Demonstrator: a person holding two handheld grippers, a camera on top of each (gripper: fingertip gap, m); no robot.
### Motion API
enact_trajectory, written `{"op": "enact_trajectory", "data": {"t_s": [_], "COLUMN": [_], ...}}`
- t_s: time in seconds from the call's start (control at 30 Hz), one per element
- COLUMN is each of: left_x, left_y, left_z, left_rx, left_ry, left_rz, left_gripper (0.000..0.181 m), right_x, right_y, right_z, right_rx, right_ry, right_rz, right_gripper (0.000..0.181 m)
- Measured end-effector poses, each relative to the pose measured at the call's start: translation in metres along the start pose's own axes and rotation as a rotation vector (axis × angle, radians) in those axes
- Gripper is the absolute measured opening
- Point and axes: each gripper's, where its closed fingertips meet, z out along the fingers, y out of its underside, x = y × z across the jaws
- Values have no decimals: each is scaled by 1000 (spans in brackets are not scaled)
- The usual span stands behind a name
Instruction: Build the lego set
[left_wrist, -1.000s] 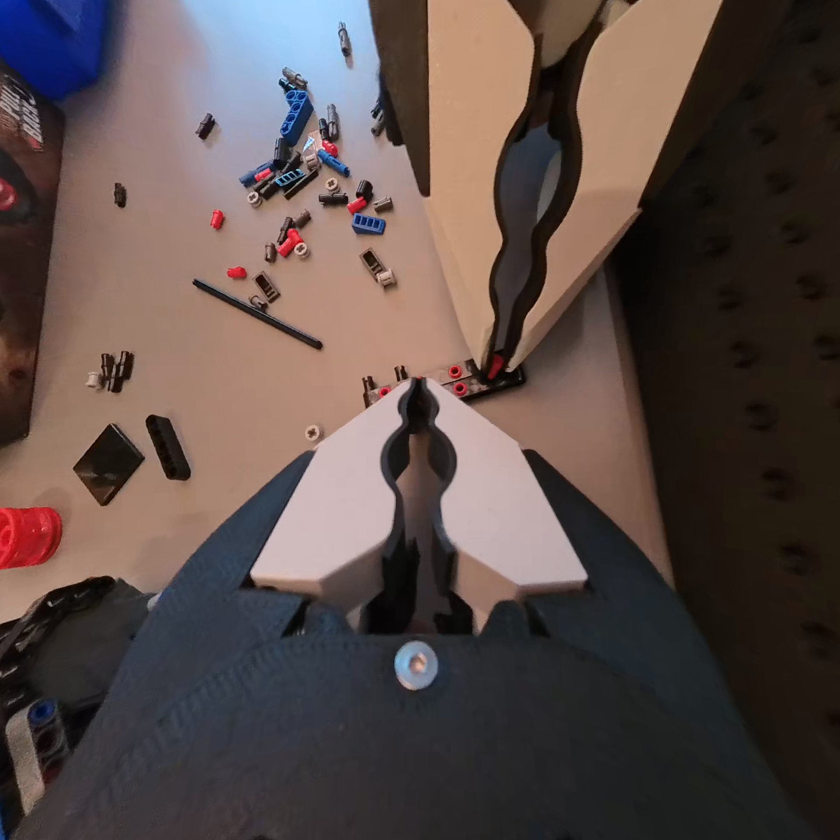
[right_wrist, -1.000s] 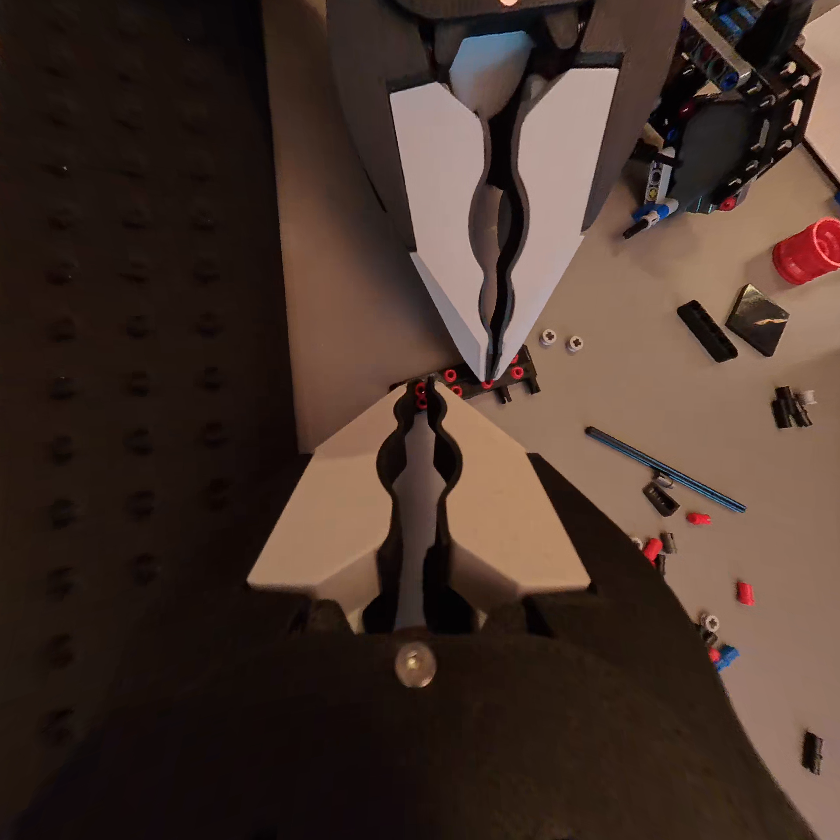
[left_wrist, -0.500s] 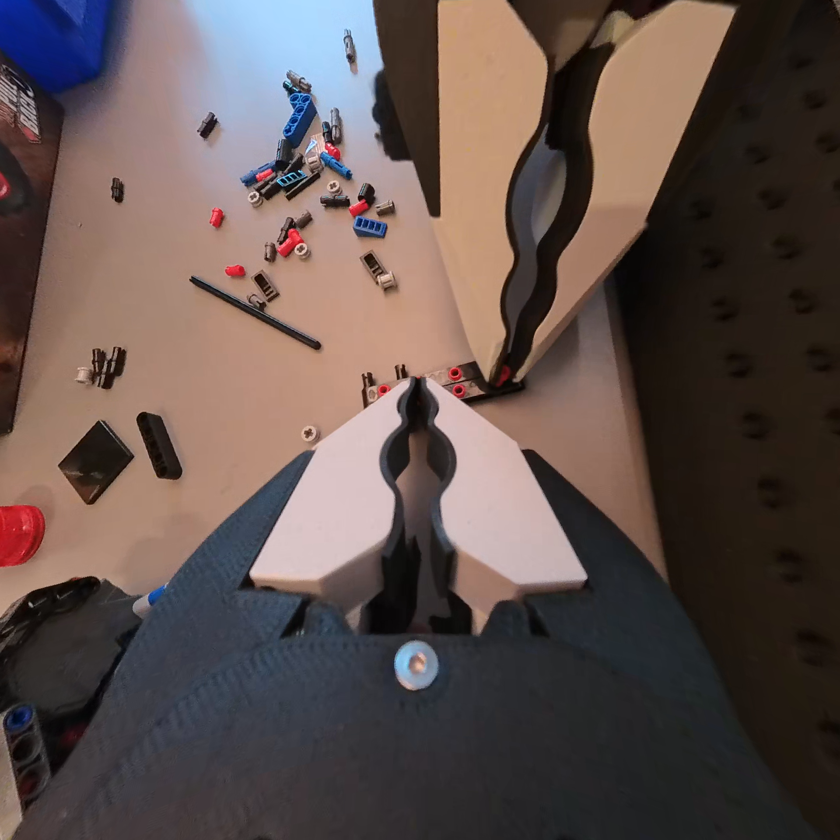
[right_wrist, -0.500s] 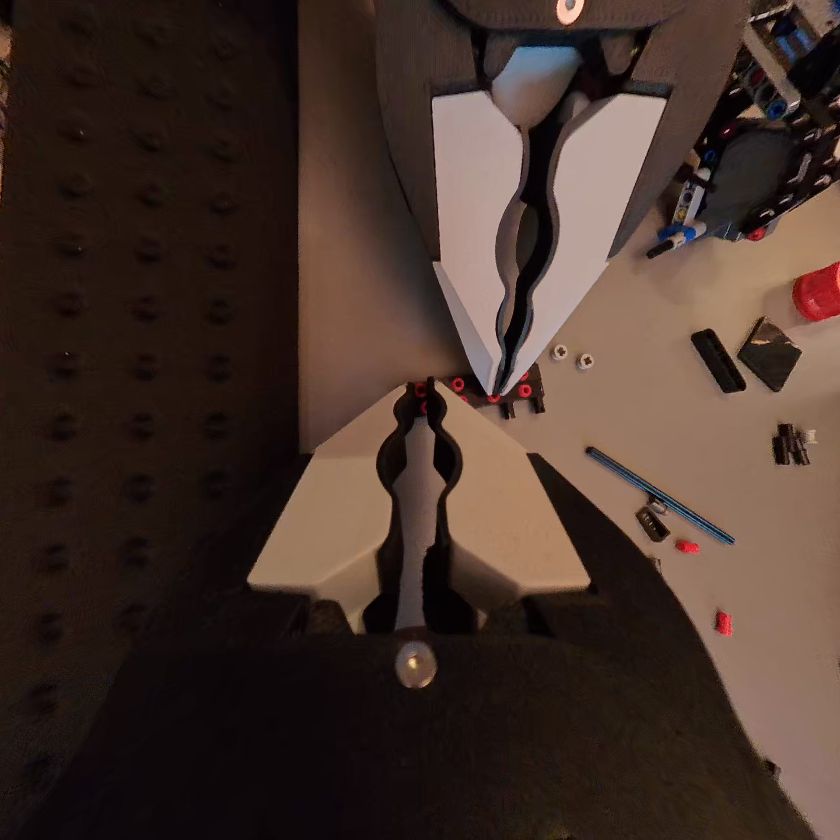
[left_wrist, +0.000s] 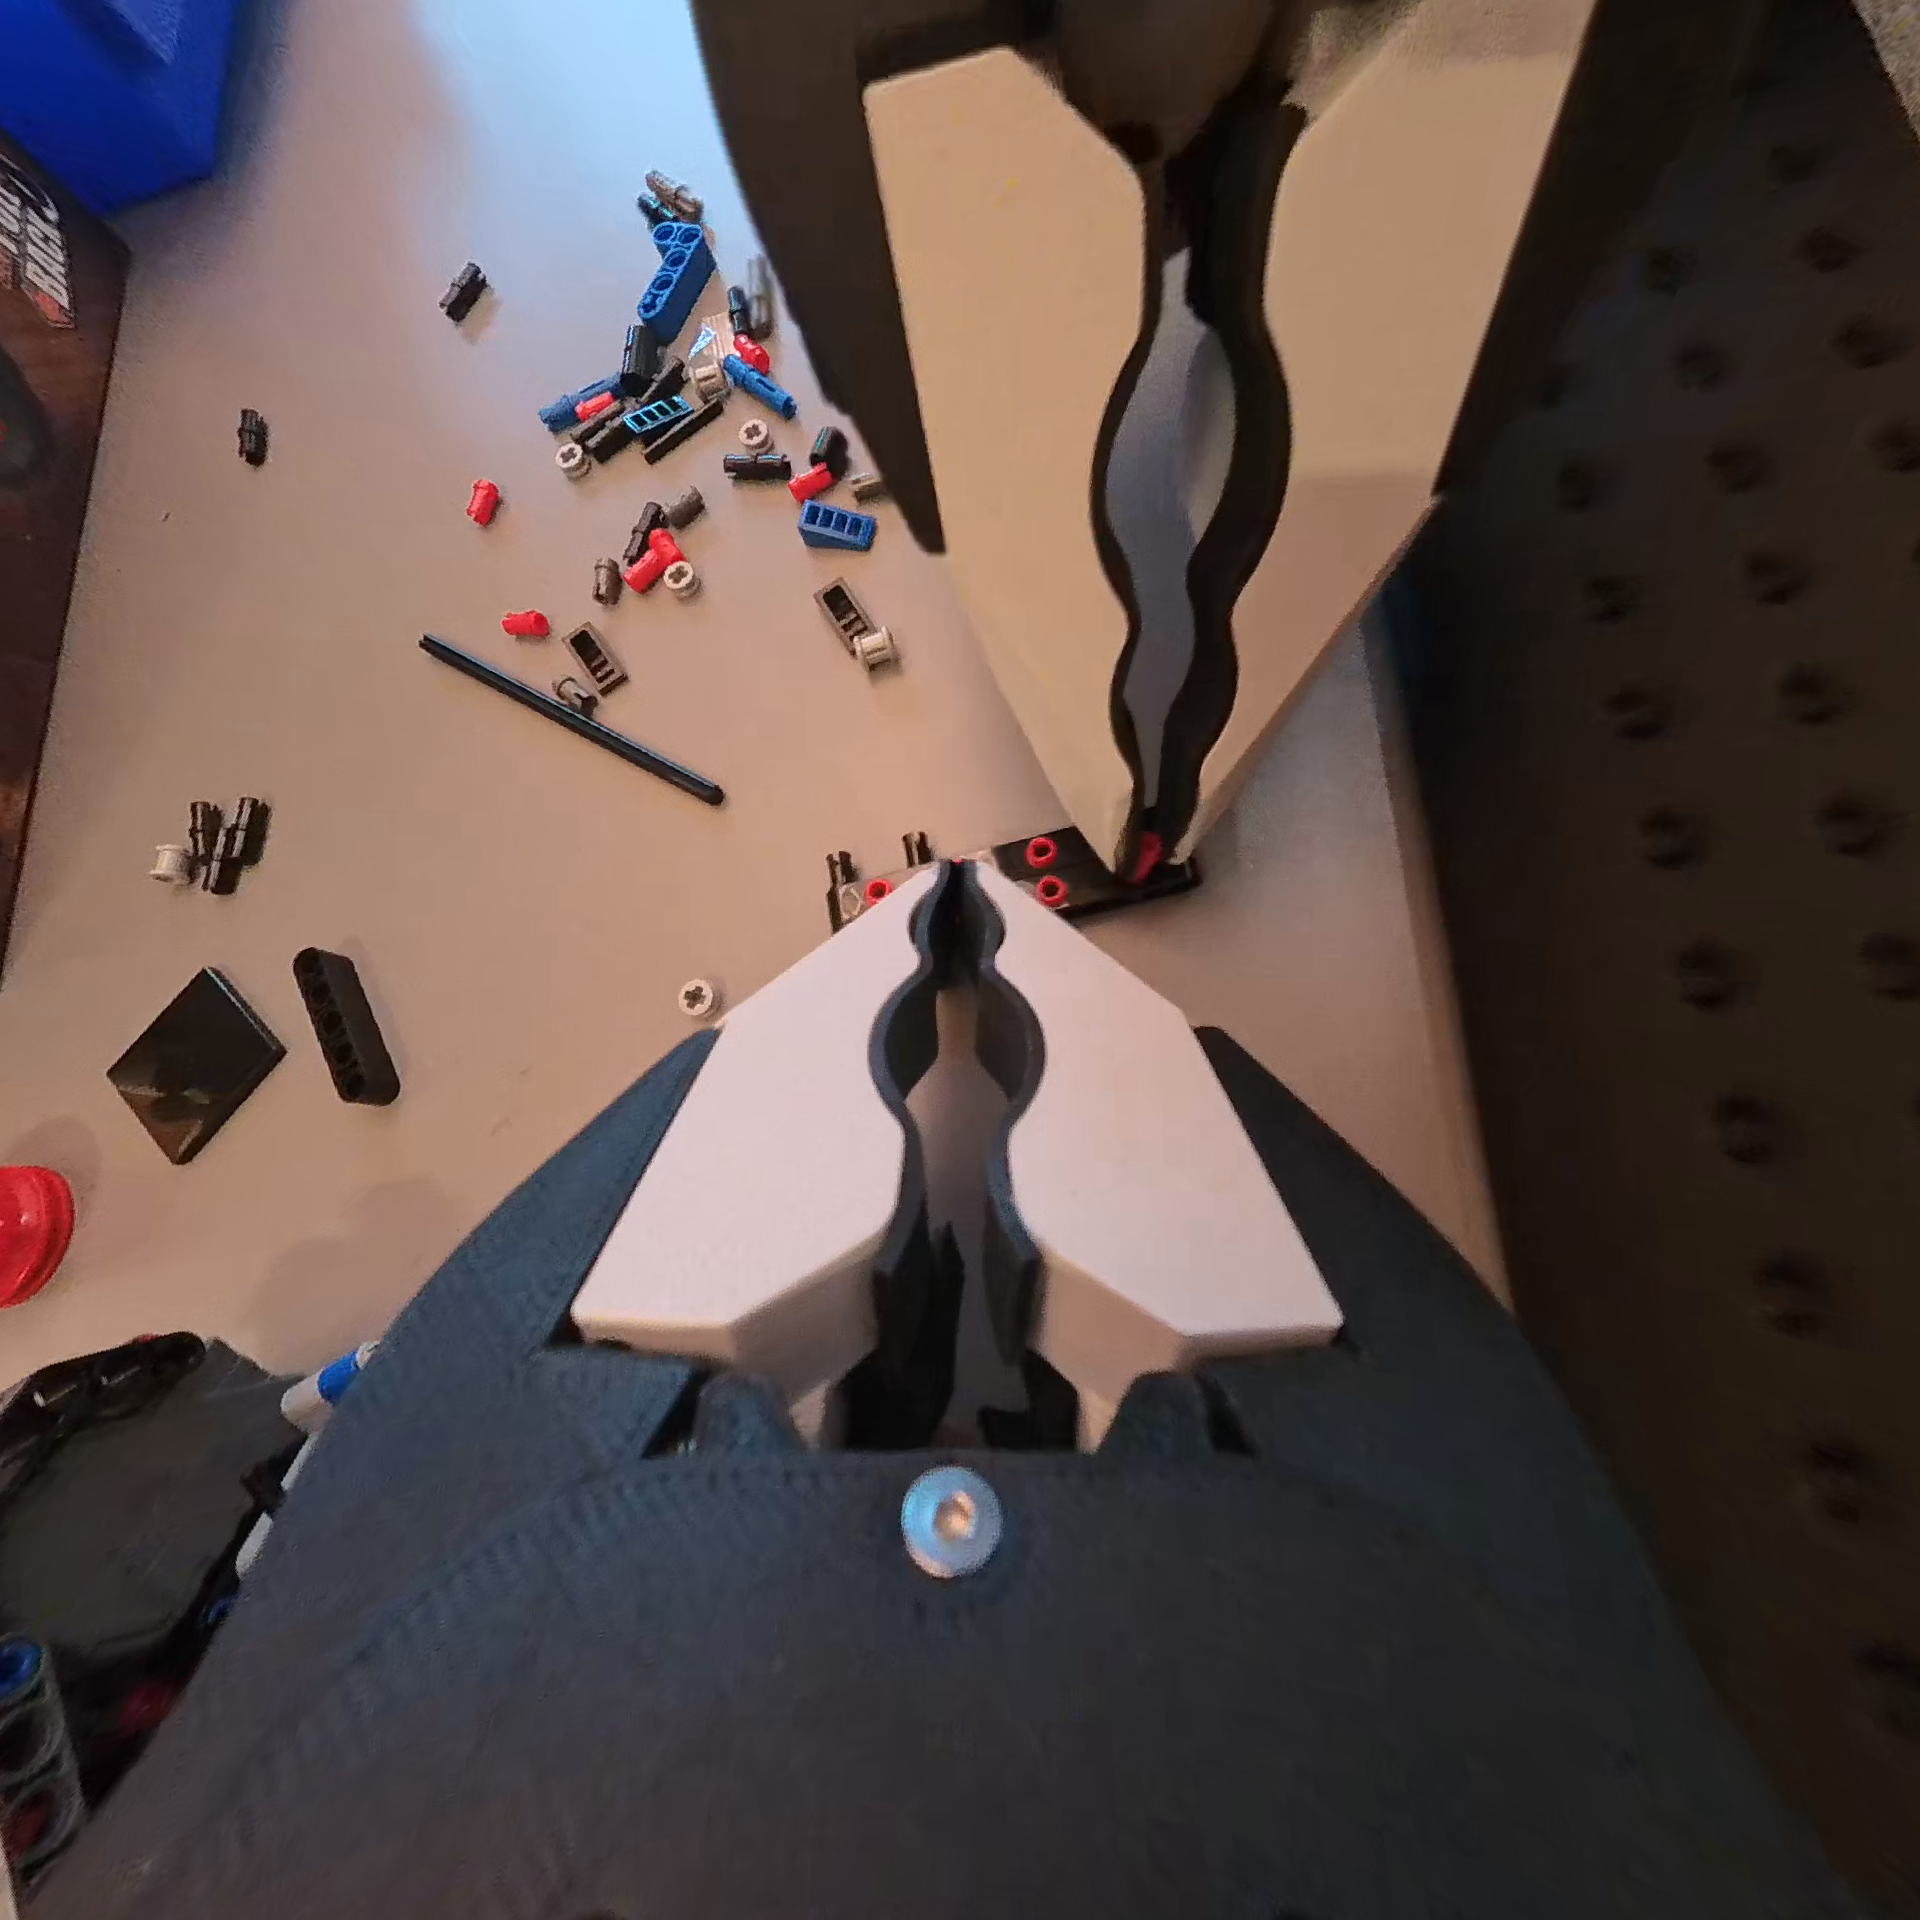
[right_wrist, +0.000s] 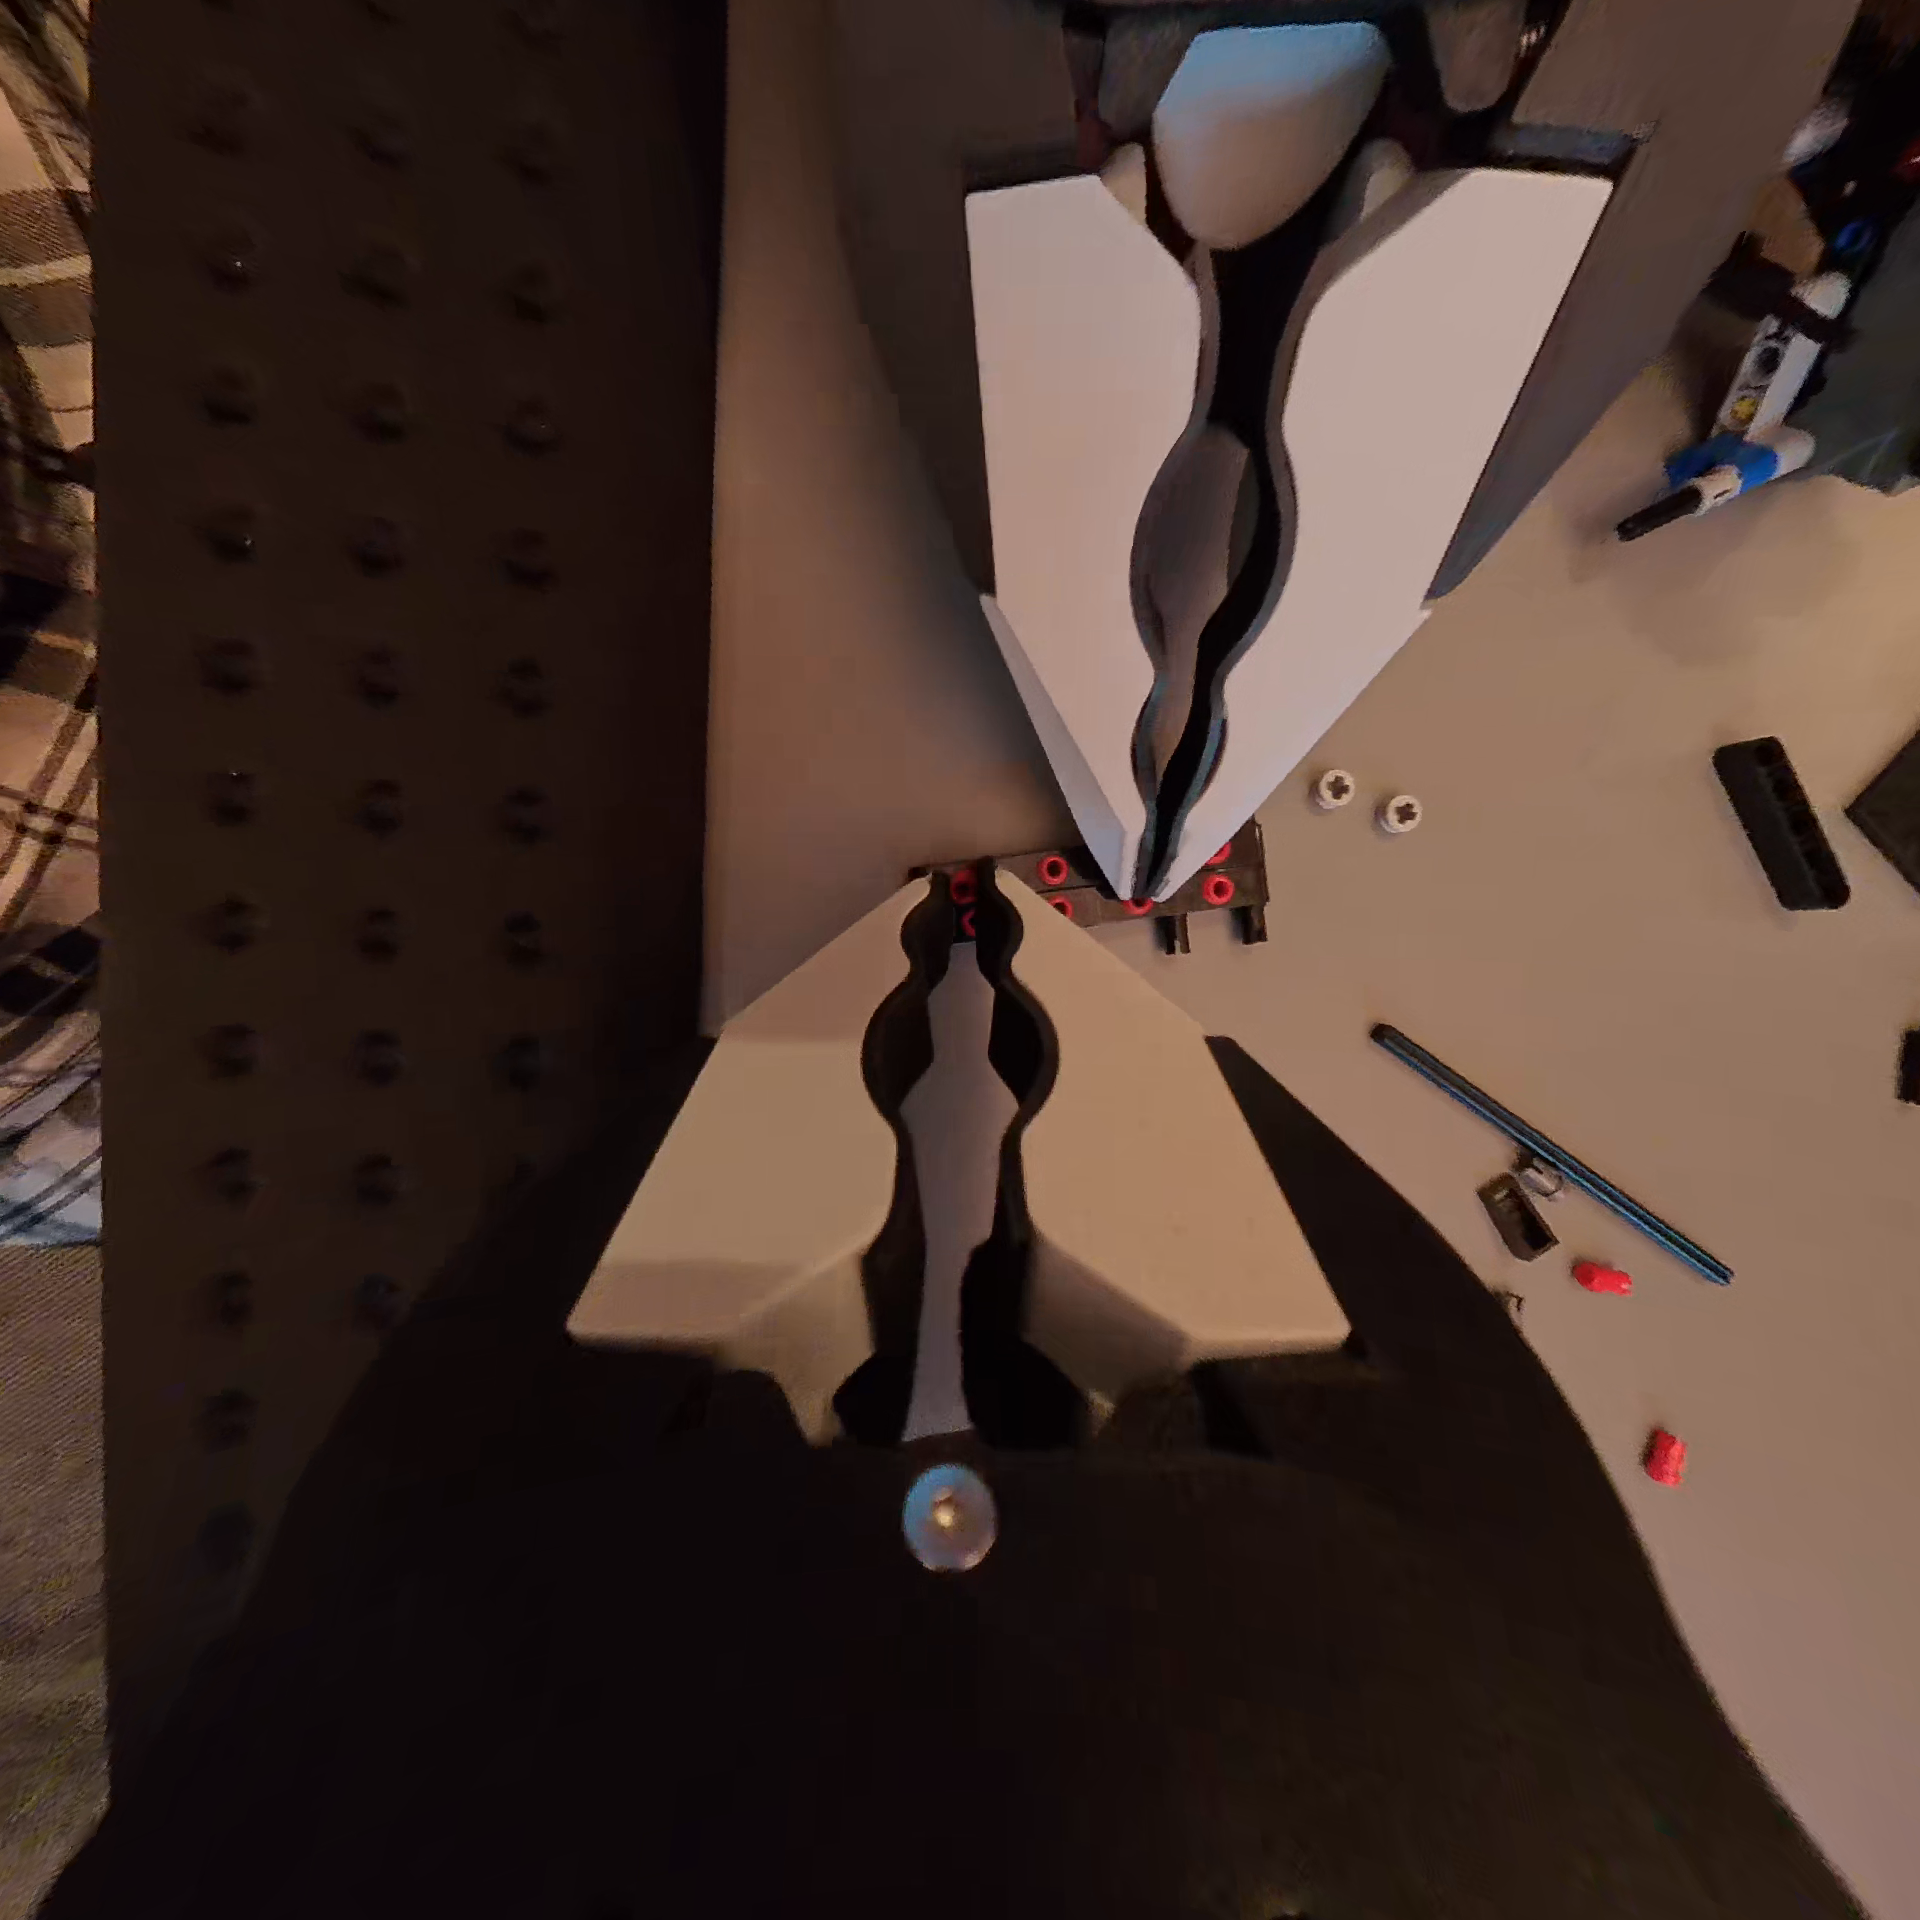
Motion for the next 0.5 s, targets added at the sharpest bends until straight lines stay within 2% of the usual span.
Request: {"op": "enact_trajectory", "data": {"t_s": [0.27, 0.5], "left_x": [2, 3], "left_y": [-1, -1], "left_z": [1, 1], "left_rx": [18, 24], "left_ry": [26, 35], "left_rz": [-18, -28], "left_gripper": [0, 0], "right_x": [-3, -3], "right_y": [1, 1], "right_z": [1, 1], "right_rx": [-130, -122], "right_ry": [-155, -225], "right_rz": [-62, -53], "right_gripper": [2, 3]}}
